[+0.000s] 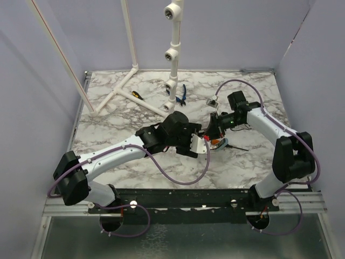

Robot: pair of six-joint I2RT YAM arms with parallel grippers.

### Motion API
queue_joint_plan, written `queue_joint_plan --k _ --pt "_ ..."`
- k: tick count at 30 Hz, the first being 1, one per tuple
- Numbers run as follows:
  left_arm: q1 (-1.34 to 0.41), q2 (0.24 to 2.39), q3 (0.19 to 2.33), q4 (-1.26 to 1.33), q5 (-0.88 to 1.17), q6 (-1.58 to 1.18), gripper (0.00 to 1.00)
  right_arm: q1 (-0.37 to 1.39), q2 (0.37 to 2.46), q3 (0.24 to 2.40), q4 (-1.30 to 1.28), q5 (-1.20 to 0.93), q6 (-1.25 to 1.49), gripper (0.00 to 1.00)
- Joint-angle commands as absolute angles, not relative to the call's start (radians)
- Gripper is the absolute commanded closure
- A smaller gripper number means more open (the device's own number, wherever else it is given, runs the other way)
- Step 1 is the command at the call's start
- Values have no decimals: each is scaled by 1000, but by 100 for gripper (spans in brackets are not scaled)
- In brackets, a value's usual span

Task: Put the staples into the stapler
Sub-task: Pick up the staple from the center of the board.

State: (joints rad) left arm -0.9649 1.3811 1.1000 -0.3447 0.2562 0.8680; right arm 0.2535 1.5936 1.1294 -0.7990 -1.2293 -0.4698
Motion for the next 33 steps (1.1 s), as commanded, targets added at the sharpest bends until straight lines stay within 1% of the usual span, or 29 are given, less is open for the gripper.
queue_joint_plan --k 1,5,9,13,25,31,33 --pt "-992 1397 1136 -358 151 927 26 252 1622 1155 -814 -1290 -445 95" --pt "-1013 1407 1134 -354 114 954 36 252 1636 1158 -817 -1299 -442 95" --pt "-1027 1420 1131 -354 92 971 40 253 1640 1161 -819 -1302 -442 95" --pt "-1031 1438 1141 -347 80 977 48 252 1644 1162 -820 -1303 -444 95" --pt "-1032 1457 1154 -333 81 967 53 252 1660 1169 -831 -1316 -450 95" --pt "-1038 1461 1143 -335 83 978 53 252 1658 1169 -833 -1318 -450 95" --pt "-1040 1463 1141 -335 81 979 56 252 1658 1169 -833 -1319 -450 95"
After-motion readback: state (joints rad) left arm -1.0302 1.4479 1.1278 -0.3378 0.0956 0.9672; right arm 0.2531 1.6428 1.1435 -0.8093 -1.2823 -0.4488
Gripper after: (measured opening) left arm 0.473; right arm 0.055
